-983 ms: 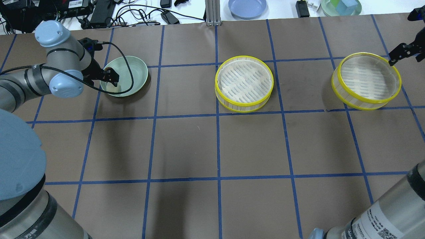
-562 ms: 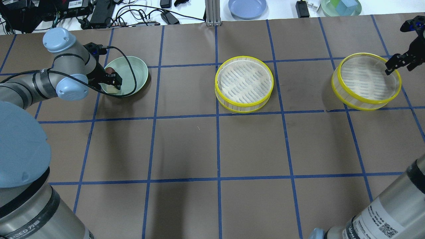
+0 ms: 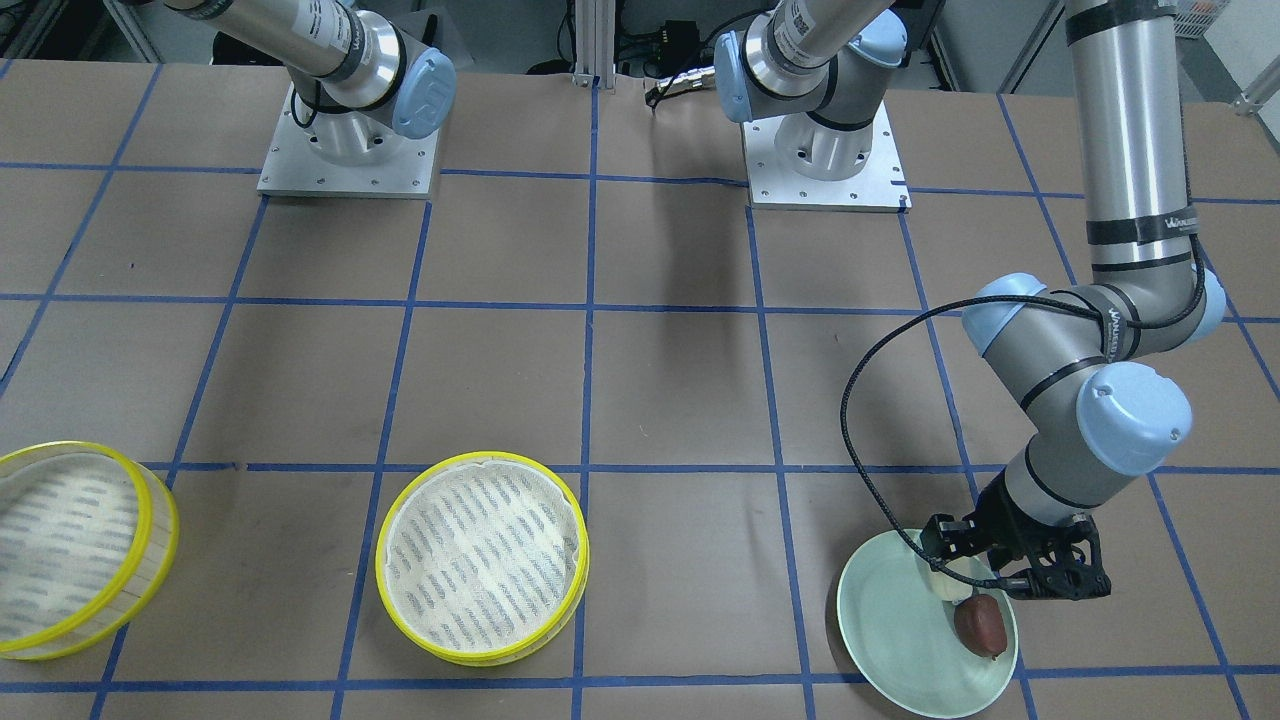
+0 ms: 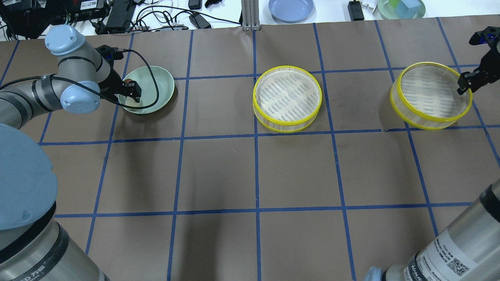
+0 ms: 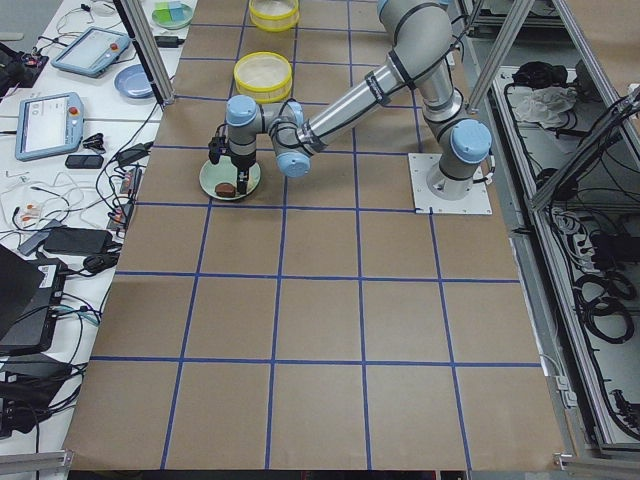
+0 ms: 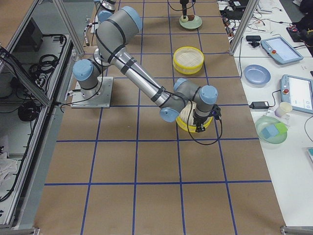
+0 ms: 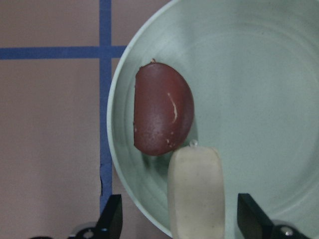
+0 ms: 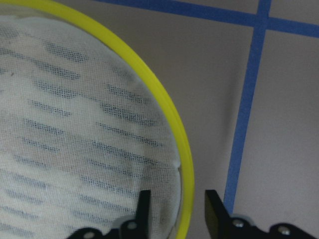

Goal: Stack buns with steamer

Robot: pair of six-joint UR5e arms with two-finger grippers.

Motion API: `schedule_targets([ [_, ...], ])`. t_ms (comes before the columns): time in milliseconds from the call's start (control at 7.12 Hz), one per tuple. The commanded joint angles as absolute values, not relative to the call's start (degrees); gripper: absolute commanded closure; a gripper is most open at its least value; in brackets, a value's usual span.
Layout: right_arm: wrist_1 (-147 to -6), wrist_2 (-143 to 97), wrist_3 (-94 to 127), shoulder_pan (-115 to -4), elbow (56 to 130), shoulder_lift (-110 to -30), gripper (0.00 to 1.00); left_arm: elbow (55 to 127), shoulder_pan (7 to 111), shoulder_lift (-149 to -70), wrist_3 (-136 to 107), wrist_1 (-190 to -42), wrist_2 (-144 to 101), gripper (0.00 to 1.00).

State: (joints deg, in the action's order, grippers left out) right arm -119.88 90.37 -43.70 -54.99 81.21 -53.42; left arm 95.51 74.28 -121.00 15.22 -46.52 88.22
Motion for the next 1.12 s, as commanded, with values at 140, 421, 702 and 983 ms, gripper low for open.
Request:
schedule_targets([
  [140,-119.9,90.7,-43.8,-54.9,81.3,-52.7,1.00,95.4,74.3,-120.8,12.6,-49.4,86.8,1.00],
  [421,-119.7,90.5,-43.3,-55.0,81.3,-54.1,1.00,92.5,75.3,-117.6,8.0,-52.4,86.8,1.00],
  [702,-116.5,90.5,-42.0,-55.4,81.2,-56.0,1.00,86.1,81.4,-114.5,-6.0,-57.8,86.1,1.00],
  [983,-113.4,90.8,-38.8,-57.8,81.3,-60.2,1.00,86.0,85.7,-115.1,-21.0,-51.9,76.2,1.00],
])
